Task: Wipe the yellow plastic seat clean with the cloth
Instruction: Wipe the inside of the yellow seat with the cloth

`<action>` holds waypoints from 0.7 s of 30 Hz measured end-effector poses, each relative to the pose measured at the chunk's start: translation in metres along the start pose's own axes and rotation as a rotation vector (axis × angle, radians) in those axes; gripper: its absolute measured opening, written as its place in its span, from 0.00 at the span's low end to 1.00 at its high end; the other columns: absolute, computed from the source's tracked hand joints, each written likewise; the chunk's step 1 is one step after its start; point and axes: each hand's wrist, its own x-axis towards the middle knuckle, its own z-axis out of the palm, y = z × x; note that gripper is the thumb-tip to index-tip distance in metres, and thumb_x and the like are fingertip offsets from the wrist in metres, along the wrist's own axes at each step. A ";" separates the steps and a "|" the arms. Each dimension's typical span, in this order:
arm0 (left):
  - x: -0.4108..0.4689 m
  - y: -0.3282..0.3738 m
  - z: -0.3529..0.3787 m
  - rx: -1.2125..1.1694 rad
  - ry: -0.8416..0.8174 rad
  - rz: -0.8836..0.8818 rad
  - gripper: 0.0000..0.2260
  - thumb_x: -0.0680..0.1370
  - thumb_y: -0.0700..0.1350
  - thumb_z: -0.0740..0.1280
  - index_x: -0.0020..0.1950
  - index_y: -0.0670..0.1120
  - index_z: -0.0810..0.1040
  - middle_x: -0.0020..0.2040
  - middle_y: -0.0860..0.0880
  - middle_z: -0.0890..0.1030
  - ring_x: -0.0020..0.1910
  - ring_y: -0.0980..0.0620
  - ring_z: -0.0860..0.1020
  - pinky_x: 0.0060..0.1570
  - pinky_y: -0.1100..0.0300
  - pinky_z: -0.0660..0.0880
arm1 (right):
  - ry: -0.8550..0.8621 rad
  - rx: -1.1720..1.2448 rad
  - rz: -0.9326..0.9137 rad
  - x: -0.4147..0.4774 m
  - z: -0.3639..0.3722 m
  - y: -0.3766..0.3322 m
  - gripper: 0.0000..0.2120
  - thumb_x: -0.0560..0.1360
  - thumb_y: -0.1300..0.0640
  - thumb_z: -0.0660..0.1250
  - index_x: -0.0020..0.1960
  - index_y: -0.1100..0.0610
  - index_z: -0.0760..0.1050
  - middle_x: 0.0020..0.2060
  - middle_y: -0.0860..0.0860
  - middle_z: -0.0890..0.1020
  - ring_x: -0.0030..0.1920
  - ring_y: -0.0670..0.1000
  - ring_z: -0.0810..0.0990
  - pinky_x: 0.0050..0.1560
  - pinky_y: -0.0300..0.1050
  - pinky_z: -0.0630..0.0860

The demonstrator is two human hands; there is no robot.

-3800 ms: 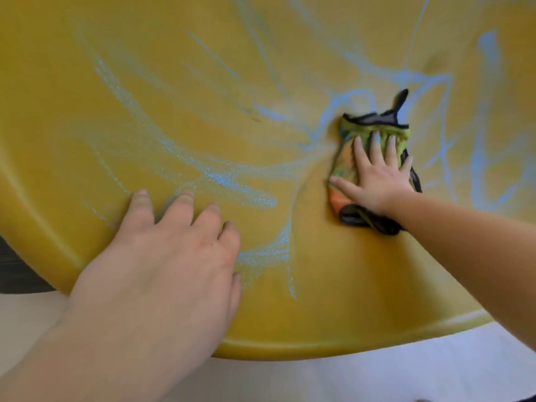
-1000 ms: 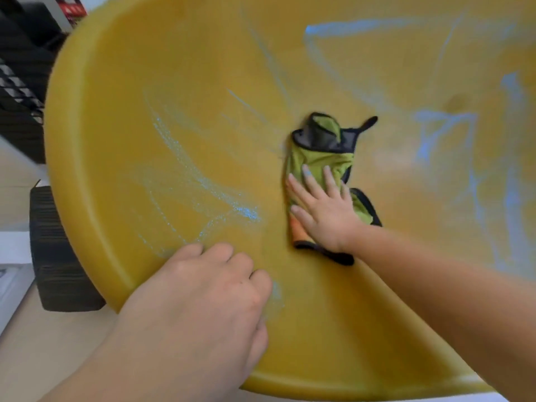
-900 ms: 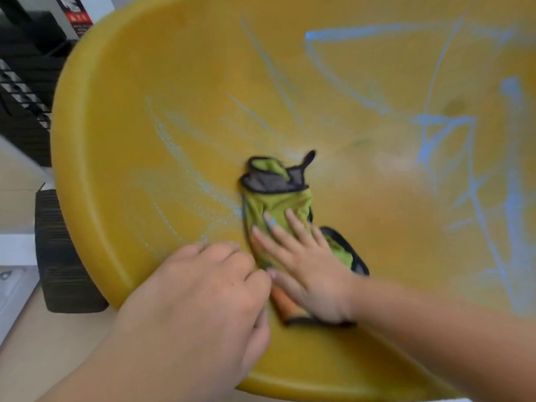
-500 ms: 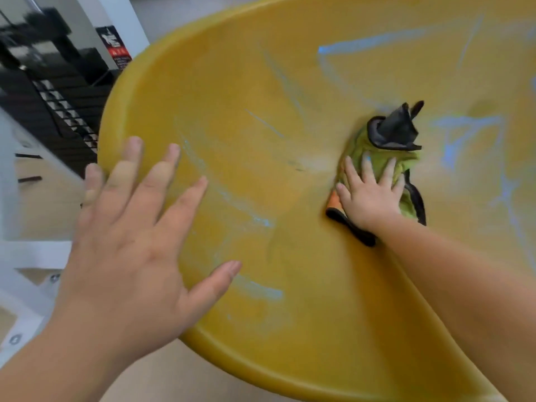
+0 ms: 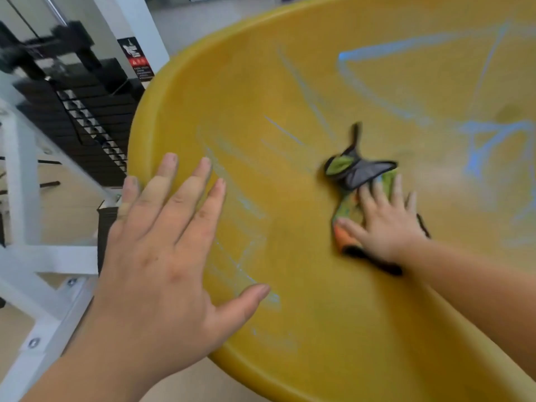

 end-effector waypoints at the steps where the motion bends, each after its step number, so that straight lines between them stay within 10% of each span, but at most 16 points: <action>1: -0.001 0.000 0.000 0.002 -0.009 -0.001 0.47 0.66 0.72 0.66 0.73 0.39 0.70 0.76 0.42 0.66 0.78 0.39 0.58 0.71 0.33 0.57 | 0.006 0.054 0.097 0.019 -0.006 0.000 0.54 0.65 0.19 0.29 0.82 0.50 0.42 0.82 0.55 0.43 0.79 0.67 0.36 0.76 0.70 0.44; 5: 0.000 -0.001 0.000 0.028 -0.045 -0.001 0.47 0.67 0.73 0.64 0.73 0.39 0.70 0.76 0.43 0.66 0.78 0.40 0.57 0.75 0.36 0.52 | 0.052 0.186 0.082 0.030 -0.003 -0.047 0.39 0.78 0.29 0.39 0.82 0.48 0.40 0.82 0.54 0.42 0.79 0.67 0.38 0.77 0.68 0.42; 12: 0.000 -0.001 -0.001 -0.094 0.085 -0.011 0.40 0.70 0.68 0.66 0.70 0.39 0.74 0.75 0.43 0.68 0.78 0.40 0.59 0.74 0.35 0.54 | -0.122 0.315 -0.608 -0.118 -0.015 -0.096 0.31 0.78 0.30 0.35 0.77 0.37 0.28 0.76 0.36 0.29 0.75 0.50 0.21 0.76 0.49 0.29; 19: -0.002 -0.001 -0.004 -0.220 0.079 -0.284 0.51 0.70 0.74 0.57 0.80 0.40 0.51 0.81 0.42 0.49 0.80 0.45 0.46 0.78 0.54 0.42 | 0.057 0.026 -0.358 -0.029 -0.005 -0.052 0.56 0.66 0.15 0.39 0.81 0.51 0.51 0.78 0.54 0.62 0.80 0.62 0.50 0.78 0.67 0.42; 21: -0.002 -0.001 -0.003 -0.242 0.070 -0.281 0.52 0.70 0.74 0.58 0.81 0.41 0.49 0.81 0.44 0.47 0.80 0.47 0.45 0.76 0.60 0.40 | 0.117 0.113 -0.343 -0.003 -0.008 -0.071 0.61 0.63 0.14 0.41 0.82 0.55 0.46 0.78 0.58 0.57 0.80 0.62 0.45 0.77 0.68 0.42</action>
